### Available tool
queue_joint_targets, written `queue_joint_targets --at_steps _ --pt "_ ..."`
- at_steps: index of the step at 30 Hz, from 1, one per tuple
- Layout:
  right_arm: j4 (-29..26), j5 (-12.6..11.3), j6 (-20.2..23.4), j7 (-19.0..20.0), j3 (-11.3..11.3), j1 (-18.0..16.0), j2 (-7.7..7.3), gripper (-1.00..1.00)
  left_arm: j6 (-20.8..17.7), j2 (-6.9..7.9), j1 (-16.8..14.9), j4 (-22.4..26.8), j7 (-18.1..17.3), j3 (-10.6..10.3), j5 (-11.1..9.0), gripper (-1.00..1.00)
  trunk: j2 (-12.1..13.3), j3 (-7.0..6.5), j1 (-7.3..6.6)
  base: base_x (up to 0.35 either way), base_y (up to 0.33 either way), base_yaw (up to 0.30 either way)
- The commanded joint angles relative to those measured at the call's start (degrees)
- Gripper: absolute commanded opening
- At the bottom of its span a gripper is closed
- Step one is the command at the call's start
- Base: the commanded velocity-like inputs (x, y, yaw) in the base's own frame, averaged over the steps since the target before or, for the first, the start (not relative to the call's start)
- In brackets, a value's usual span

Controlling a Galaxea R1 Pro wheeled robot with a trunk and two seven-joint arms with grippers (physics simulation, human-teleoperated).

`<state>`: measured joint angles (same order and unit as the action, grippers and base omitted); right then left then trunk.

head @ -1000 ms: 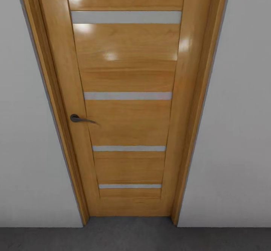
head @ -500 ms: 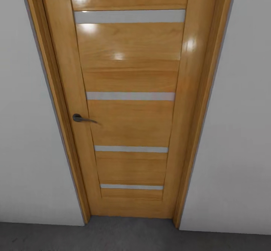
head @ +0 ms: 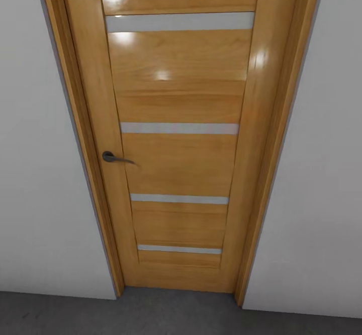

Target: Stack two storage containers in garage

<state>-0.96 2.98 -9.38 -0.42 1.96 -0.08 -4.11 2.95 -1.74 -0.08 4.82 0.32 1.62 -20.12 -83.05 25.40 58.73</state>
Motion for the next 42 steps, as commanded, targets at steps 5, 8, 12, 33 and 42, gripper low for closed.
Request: queue_joint_targets --at_steps 5,8,12,33,42 --pt "0.00 0.32 -0.10 0.20 0.15 -0.01 -0.05 1.00 0.13 -0.02 -0.01 0.04 0.03 0.14 -0.18 1.00 -0.03 0.05 0.00 0.000 0.000 0.000" --pt "0.01 0.34 -0.11 0.29 0.06 -0.01 0.01 1.00 0.13 -0.02 -0.01 0.05 0.03 0.14 -0.18 1.00 -0.03 0.05 0.00 0.000 0.000 0.000" --pt "0.06 0.25 -0.11 0.32 0.00 -0.01 0.07 1.00 0.14 -0.02 -0.01 0.02 0.03 0.14 -0.16 1.00 -0.03 0.05 0.00 0.000 0.000 0.000" --pt "-13.39 -0.06 6.28 -1.85 -0.31 -0.16 -0.97 1.00 0.13 1.65 -0.01 0.76 0.12 -0.30 0.42 1.00 -0.03 0.05 0.00 0.000 0.000 0.000" --pt "-23.79 -0.31 7.89 -6.83 -0.65 -8.37 1.09 1.00 0.21 1.82 -0.01 0.47 0.21 -0.13 0.09 1.00 -0.03 0.05 0.00 0.000 0.000 0.000"
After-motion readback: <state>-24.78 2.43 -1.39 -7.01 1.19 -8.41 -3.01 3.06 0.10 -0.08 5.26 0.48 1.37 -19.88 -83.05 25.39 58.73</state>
